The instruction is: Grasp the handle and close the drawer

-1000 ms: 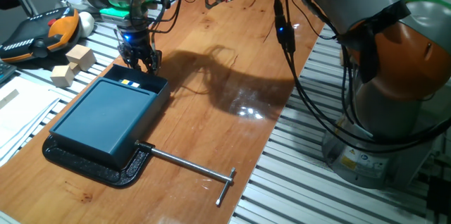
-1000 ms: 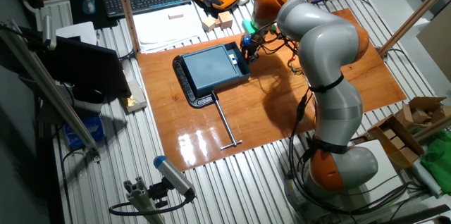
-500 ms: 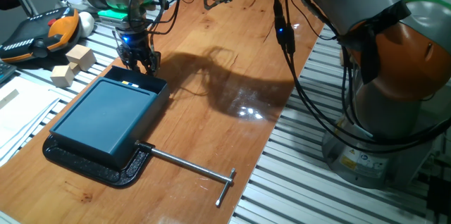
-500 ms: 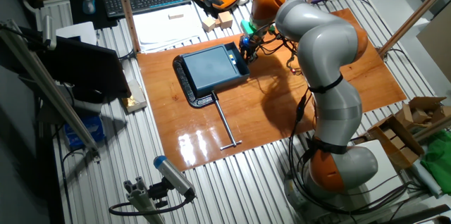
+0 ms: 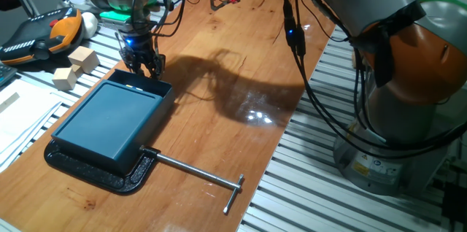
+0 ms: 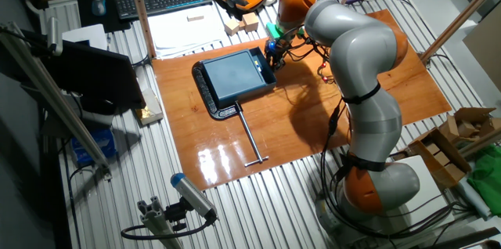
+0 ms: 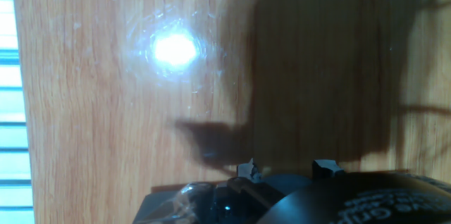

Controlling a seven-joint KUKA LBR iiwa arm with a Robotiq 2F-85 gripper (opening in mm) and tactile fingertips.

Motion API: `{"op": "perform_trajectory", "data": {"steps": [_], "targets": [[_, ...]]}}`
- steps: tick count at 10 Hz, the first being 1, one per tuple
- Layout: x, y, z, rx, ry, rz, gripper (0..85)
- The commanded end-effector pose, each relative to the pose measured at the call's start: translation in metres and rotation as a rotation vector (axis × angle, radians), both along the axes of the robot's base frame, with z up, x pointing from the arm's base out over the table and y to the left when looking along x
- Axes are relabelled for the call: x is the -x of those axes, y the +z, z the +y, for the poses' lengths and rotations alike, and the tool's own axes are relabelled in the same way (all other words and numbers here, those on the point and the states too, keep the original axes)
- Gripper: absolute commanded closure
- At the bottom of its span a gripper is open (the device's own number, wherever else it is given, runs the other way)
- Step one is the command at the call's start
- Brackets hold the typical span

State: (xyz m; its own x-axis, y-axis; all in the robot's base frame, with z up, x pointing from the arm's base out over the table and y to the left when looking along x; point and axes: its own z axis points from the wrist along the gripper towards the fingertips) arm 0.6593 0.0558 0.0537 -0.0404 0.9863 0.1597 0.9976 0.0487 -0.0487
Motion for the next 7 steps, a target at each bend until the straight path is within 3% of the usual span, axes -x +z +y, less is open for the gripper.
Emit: {"op": "perform_trajectory", "data": {"steps": [1,7], "targets": [[0.0001,0.0001,0.0011,-0.001,-0.002,-0.002,84.3],[0.0007,-0.0001,0.0071,0.000,0.007,-0.005,84.3]]}}
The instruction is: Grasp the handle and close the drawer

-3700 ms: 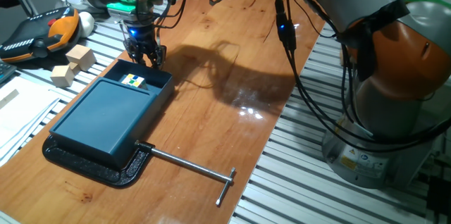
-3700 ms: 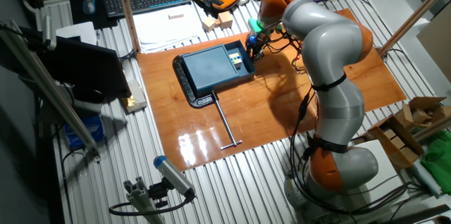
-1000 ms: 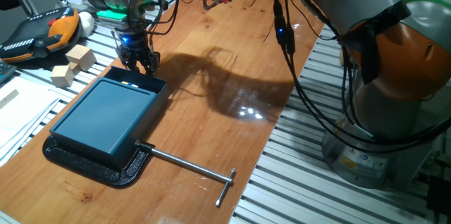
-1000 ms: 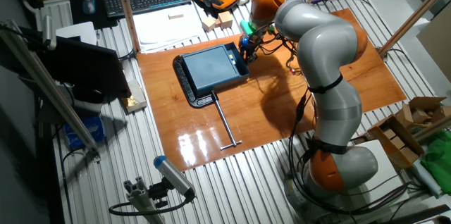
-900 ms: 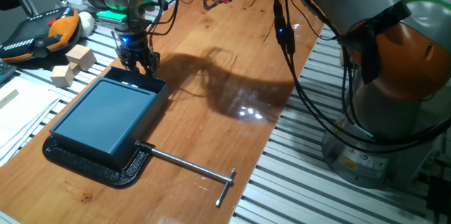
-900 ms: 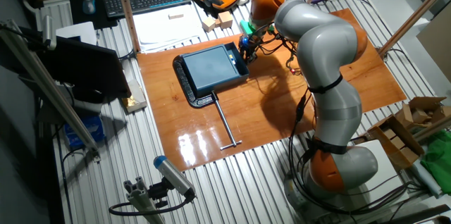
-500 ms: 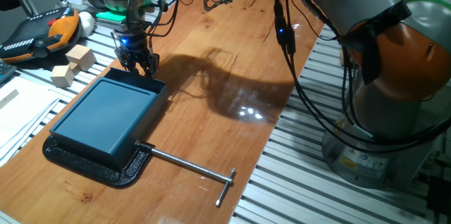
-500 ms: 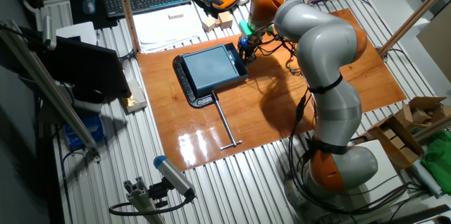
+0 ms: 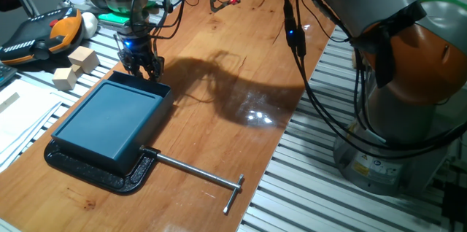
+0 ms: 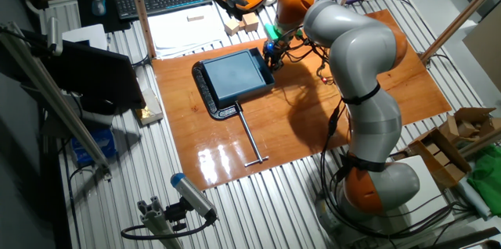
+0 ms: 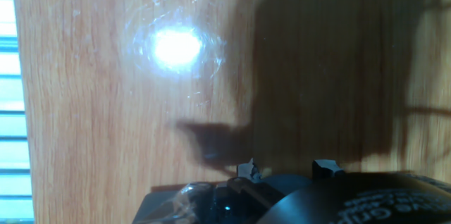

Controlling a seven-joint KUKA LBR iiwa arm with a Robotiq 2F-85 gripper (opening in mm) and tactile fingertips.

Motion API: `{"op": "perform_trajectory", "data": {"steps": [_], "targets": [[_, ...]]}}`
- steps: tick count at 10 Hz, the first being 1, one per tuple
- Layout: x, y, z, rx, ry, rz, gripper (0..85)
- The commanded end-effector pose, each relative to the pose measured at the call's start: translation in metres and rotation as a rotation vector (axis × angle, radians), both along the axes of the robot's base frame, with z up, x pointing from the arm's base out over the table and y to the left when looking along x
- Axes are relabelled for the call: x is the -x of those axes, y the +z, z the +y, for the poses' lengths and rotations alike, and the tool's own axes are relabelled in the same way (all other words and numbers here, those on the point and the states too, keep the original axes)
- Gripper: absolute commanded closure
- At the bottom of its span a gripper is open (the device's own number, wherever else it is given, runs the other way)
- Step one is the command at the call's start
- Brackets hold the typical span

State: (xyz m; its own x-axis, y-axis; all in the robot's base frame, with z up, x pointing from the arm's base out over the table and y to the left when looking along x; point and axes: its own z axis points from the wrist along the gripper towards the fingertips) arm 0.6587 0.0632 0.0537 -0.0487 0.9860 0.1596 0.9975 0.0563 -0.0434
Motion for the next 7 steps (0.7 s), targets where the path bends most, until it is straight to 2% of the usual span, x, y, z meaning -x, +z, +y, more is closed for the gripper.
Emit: {"op": "perform_trajectory", "data": {"steps": [1,7], "targets": [[0.0003,-0.0001,0.0007,0.000,0.001,0.000,84.3],[0.0031,-0.0019,0.0081,0.001,0.004,0.000,84.3]]}}
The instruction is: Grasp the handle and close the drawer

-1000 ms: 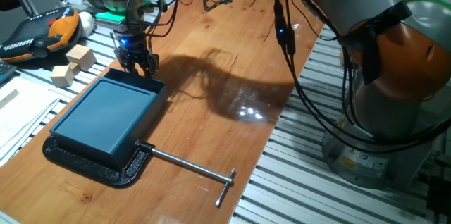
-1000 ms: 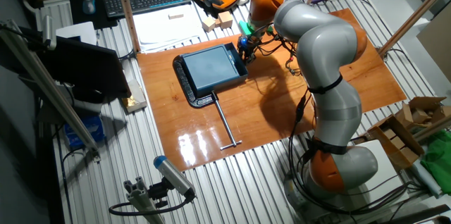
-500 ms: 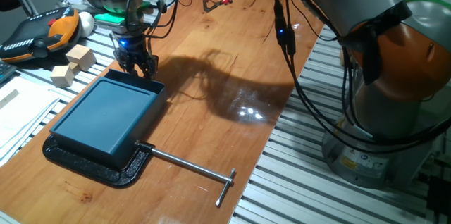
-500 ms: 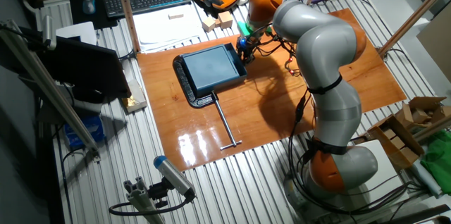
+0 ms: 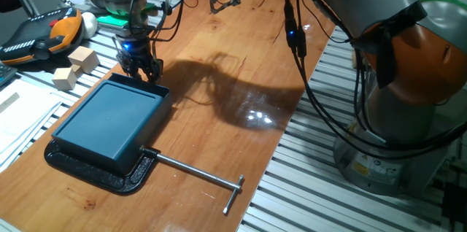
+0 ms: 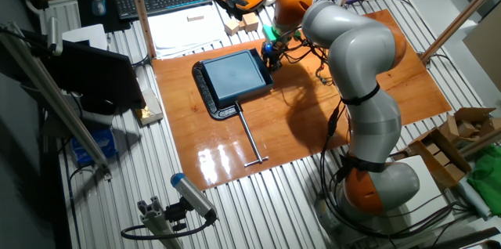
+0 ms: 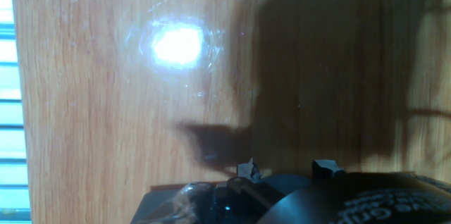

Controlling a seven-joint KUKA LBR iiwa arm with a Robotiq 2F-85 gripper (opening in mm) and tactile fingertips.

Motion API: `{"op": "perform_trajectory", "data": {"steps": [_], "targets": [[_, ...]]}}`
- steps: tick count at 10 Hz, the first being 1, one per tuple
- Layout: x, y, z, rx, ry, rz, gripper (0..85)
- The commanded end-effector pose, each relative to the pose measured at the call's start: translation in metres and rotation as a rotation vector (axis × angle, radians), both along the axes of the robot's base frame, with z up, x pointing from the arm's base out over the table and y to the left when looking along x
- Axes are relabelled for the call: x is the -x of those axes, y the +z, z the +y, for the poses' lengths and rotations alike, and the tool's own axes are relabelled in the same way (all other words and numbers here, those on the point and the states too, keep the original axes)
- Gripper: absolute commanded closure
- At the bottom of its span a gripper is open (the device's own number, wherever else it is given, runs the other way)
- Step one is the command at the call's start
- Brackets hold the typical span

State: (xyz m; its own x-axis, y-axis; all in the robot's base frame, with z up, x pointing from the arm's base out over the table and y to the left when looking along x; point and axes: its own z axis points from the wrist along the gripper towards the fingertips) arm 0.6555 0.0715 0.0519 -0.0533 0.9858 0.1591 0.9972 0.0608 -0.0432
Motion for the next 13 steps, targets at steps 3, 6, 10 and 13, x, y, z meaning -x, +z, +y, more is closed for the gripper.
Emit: {"op": "perform_trajectory", "data": {"steps": [3,6,10,13], "targets": [[0.0002,0.000,0.003,-0.004,-0.001,-0.002,84.3],[0.0000,0.001,0.006,0.001,0.001,-0.002,84.3],[0.0005,0.002,0.011,0.007,0.007,-0.003,84.3],[0.0006,0.002,0.014,0.007,0.007,-0.003,84.3]]}}
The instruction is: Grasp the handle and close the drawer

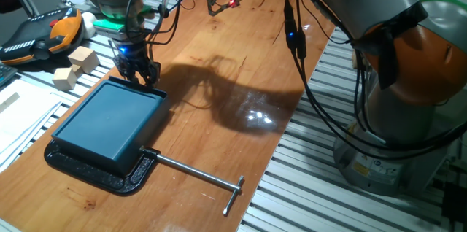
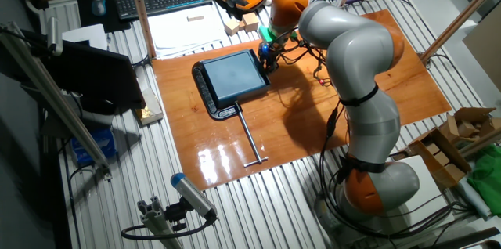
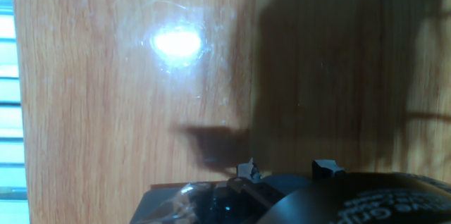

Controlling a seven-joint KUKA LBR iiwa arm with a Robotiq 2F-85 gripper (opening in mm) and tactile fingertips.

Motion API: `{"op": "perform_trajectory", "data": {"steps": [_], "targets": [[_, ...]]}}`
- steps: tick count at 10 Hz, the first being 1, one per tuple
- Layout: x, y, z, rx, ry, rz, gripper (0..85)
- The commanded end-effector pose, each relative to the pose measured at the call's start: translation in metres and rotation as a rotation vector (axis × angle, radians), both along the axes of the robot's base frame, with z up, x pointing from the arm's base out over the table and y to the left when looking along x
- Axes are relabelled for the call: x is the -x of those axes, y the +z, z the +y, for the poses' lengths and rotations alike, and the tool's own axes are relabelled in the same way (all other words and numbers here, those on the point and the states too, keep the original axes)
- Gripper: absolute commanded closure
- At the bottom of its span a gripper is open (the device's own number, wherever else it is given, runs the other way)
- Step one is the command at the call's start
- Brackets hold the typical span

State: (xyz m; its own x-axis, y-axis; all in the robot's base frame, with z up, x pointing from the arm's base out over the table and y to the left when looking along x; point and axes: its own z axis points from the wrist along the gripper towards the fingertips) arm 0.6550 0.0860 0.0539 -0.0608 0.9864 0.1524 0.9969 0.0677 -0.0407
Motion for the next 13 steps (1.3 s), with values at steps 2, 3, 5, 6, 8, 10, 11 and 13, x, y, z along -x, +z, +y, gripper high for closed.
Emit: {"op": "perform_trajectory", "data": {"steps": [2,3,5,6,8,10,11,13], "targets": [[0.0002,-0.001,0.003,-0.001,-0.008,-0.002,84.3],[0.0004,0.000,0.004,0.000,-0.008,0.000,84.3],[0.0002,0.001,0.006,0.000,-0.006,0.001,84.3],[0.0005,0.000,0.008,0.000,-0.003,0.001,84.3],[0.0009,-0.001,0.010,0.000,-0.003,0.001,84.3],[0.0012,-0.003,0.011,0.000,-0.002,0.000,84.3],[0.0015,-0.002,0.013,0.000,-0.002,0.000,84.3],[0.0020,-0.003,0.015,0.003,0.000,0.002,84.3]]}}
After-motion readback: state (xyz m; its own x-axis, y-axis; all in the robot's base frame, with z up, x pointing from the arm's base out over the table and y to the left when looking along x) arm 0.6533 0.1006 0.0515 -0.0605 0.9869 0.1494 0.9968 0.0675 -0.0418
